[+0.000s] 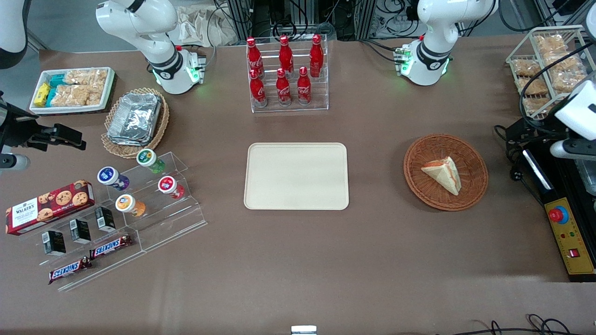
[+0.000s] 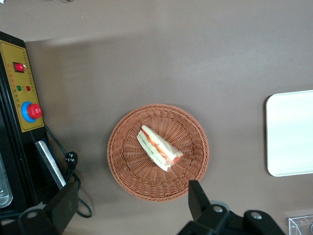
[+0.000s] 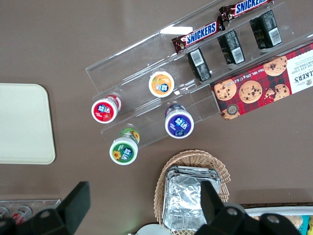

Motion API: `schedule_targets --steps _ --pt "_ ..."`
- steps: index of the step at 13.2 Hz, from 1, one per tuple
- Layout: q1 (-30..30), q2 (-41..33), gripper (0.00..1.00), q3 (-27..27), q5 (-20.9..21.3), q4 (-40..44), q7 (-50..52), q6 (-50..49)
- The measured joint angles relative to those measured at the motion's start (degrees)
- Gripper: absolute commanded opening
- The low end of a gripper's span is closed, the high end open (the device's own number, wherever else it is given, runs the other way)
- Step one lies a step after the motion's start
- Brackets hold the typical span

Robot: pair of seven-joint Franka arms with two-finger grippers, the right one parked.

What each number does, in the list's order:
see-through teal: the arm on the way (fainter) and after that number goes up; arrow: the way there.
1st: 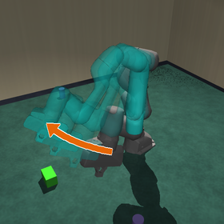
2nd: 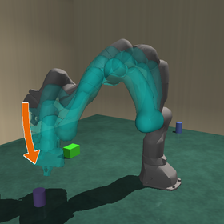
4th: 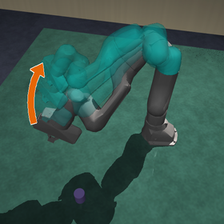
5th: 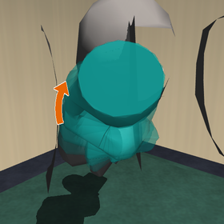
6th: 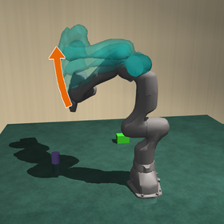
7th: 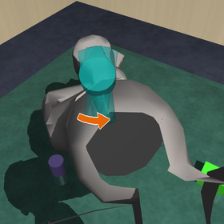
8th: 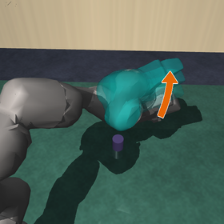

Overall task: Place sandwich from basket to tray
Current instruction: 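Move the left gripper down over the wrapped sandwich in the wicker basket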

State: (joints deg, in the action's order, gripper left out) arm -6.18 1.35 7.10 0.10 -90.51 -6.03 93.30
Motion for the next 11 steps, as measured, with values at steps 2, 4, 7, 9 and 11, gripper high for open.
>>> schedule_targets --steps 2,4,7,9,11 --pt "-0.09 0.38 1.0 0.0 -0.03 0.46 0.27 -1.47" --pt "-0.1 0.75 1.0 0.01 -0.05 0.45 4.44 -2.06" --pt "0.0 1.07 1.0 0.3 -0.32 -1.23 24.98 -2.01" --pt "0.09 1.11 1.0 0.61 -0.66 -4.6 38.2 0.15" --pt "0.16 0.85 1.0 0.78 -0.74 -10.01 49.9 4.51"
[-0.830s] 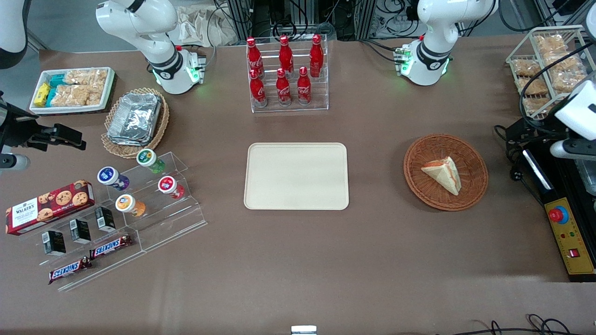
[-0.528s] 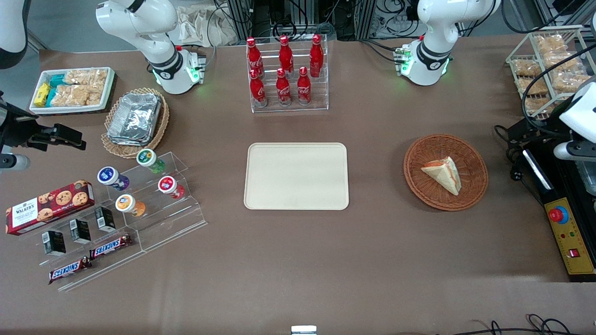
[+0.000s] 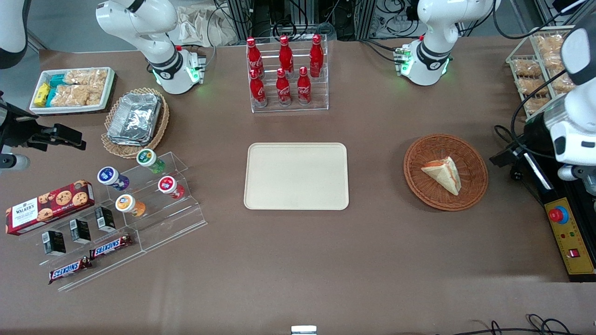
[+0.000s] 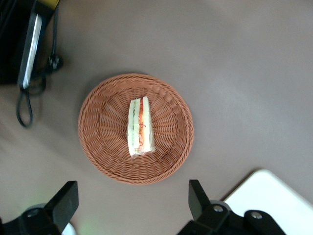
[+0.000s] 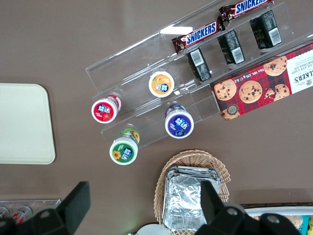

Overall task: Place sandwich from basket to tray
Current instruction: 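Move the left gripper down over the wrapped sandwich in the wicker basket, then lower the left gripper around the sandwich and close its fingers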

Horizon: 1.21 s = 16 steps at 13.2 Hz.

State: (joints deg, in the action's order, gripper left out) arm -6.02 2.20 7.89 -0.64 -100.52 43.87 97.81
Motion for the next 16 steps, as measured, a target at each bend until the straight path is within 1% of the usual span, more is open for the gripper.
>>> schedule_targets --steps 4,5,7,12,16 --pt "0.17 -2.16 1.0 2.42 -0.06 -17.6 17.2 19.71" --pt "0.19 -2.22 1.0 2.6 -0.09 -21.38 19.57 23.77" --pt "0.1 -1.85 1.0 2.42 -0.28 -26.32 21.92 28.22" --pt "-0.35 1.43 1.0 2.12 -0.65 -30.55 24.91 35.37" --pt "-0.28 5.34 1.0 2.08 -0.81 -31.38 26.73 40.21"
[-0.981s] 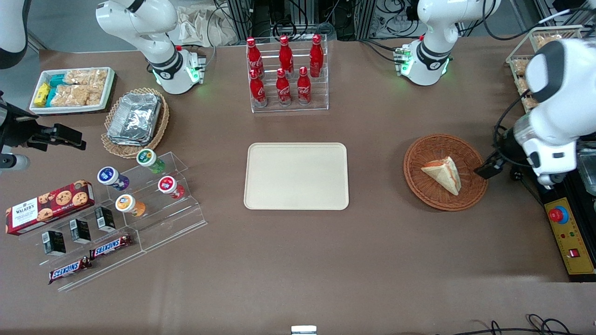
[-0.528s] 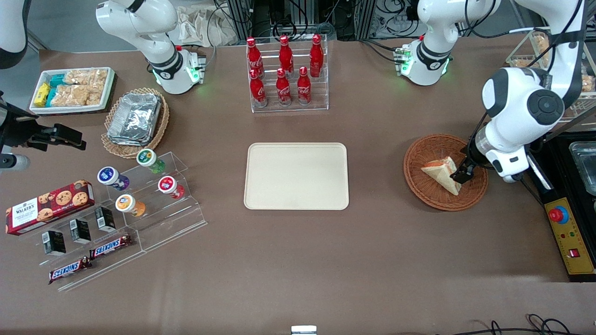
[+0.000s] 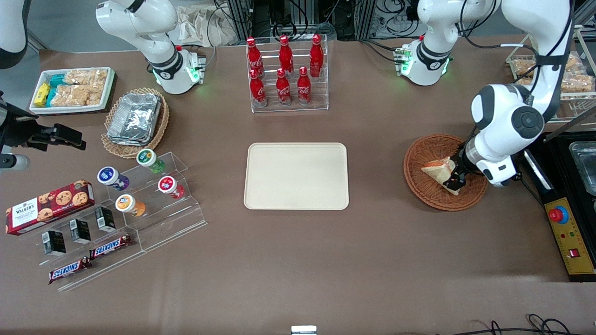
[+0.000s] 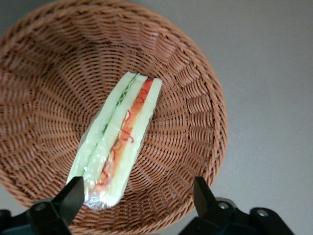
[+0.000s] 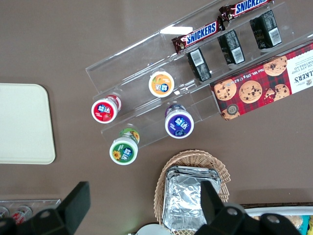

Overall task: Place sandwich from basket to tray
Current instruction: 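Lower the left gripper around the sandwich and close its fingers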

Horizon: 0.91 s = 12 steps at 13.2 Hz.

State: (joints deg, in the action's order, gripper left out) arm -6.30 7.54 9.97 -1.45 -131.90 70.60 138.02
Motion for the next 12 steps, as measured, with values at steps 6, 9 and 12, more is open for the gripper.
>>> schedule_targets --steps 6,9,12 --pt "-0.09 2.43 1.0 -0.02 -0.19 -4.98 0.03 8.49" --pt "-0.09 2.24 1.0 -0.05 -0.24 -4.94 0.0 8.81" --pt "-0.01 1.63 1.0 0.02 0.89 -3.47 0.11 5.34"
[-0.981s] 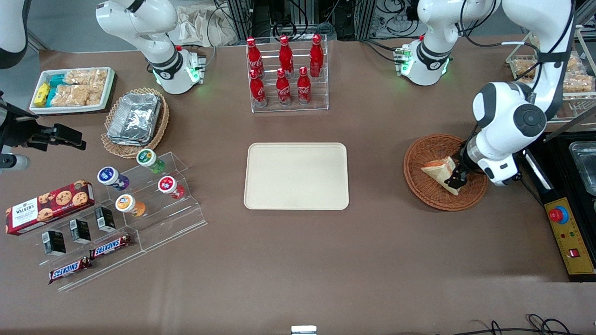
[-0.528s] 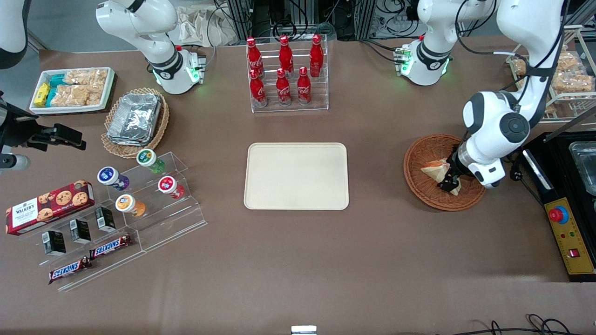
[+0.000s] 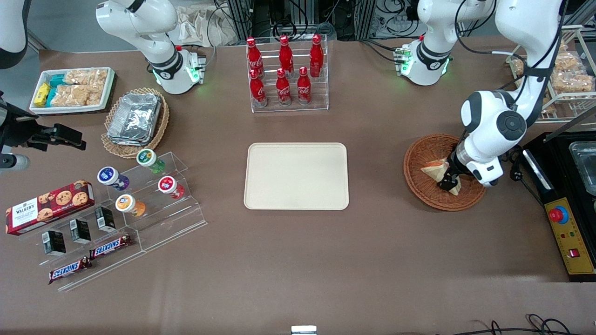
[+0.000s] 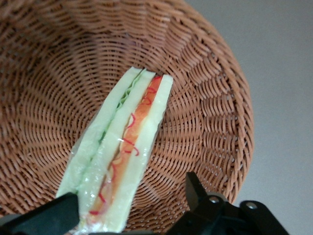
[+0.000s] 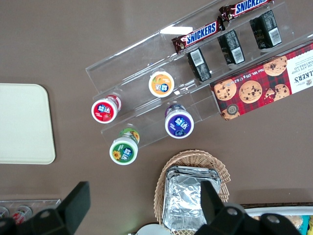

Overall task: Place sandwich from basket to tray
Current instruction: 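Lower the left gripper around the sandwich and close its fingers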

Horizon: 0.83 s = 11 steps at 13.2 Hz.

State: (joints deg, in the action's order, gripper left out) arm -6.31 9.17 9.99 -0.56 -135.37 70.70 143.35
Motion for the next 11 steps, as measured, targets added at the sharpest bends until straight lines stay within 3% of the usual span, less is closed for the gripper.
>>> schedule_targets --steps 4,11 --pt "0.0 -0.88 1.0 0.01 1.01 8.01 0.78 -13.62" --pt "0.02 0.04 1.0 0.11 2.14 6.62 1.26 -15.49"
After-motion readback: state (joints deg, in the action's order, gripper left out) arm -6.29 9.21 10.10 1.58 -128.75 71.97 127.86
